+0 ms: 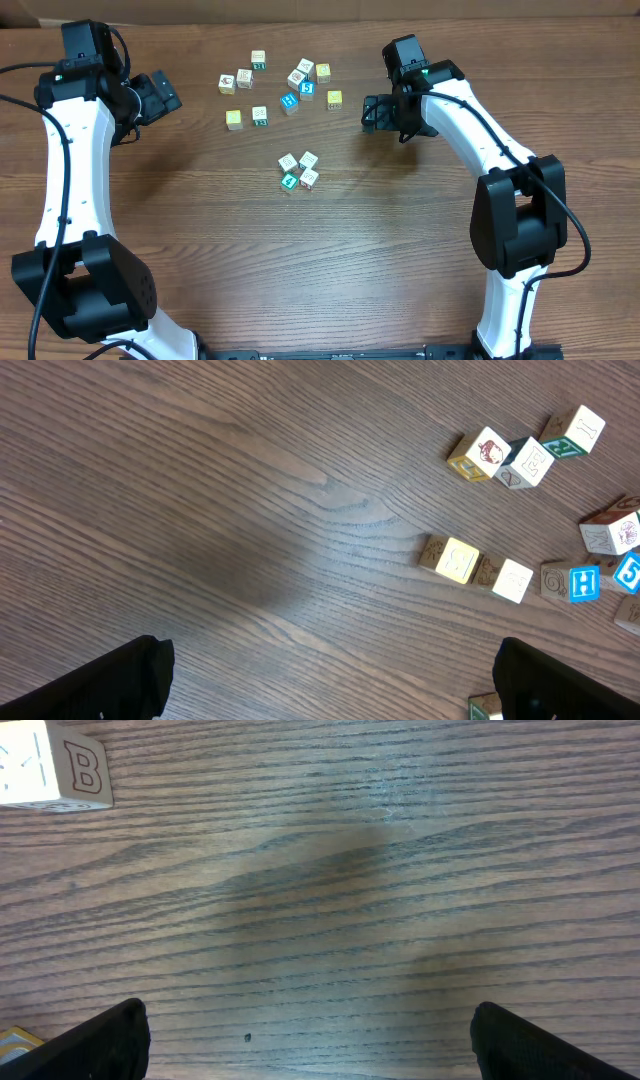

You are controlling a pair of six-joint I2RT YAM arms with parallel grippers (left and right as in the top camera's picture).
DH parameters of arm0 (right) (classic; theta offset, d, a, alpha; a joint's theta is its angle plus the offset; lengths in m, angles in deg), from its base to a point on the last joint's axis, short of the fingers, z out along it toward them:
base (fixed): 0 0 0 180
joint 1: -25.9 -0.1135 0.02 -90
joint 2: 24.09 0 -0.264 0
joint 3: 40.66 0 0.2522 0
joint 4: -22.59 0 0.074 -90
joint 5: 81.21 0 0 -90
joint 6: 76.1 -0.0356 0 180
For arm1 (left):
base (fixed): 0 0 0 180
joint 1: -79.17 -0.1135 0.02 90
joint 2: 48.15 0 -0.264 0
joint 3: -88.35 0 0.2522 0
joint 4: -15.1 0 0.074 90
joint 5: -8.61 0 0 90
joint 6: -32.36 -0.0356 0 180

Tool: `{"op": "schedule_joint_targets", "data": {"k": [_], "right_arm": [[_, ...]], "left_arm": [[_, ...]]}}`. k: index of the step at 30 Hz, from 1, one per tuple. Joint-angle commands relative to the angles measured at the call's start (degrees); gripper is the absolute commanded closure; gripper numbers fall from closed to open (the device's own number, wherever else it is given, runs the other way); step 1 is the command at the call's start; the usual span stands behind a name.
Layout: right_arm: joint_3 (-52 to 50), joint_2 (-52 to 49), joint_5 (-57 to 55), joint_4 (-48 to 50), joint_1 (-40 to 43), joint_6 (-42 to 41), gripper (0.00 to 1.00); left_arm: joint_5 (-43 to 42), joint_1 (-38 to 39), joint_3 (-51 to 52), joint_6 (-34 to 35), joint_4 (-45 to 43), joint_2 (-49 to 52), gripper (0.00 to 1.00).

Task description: Form a circle

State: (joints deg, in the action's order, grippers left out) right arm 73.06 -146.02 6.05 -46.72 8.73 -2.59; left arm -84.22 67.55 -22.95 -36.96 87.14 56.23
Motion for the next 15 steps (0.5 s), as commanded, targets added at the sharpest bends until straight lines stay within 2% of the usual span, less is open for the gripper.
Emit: {"op": "schedule_joint_targets", "data": {"k": [1,15], "right_arm": [[0.61,1.81,0.31,0.11,0.22,0.0,0.0],[0.61,1.81,0.28,0.11,0.2,0.0,0.0]], "left_arm": [[-0.09,0.33,-0.02,0.31,-0.04,0.35,0.0],[-0.09,0.35,-0.02,0.31,-0.02,-1.22,0.01]]}}
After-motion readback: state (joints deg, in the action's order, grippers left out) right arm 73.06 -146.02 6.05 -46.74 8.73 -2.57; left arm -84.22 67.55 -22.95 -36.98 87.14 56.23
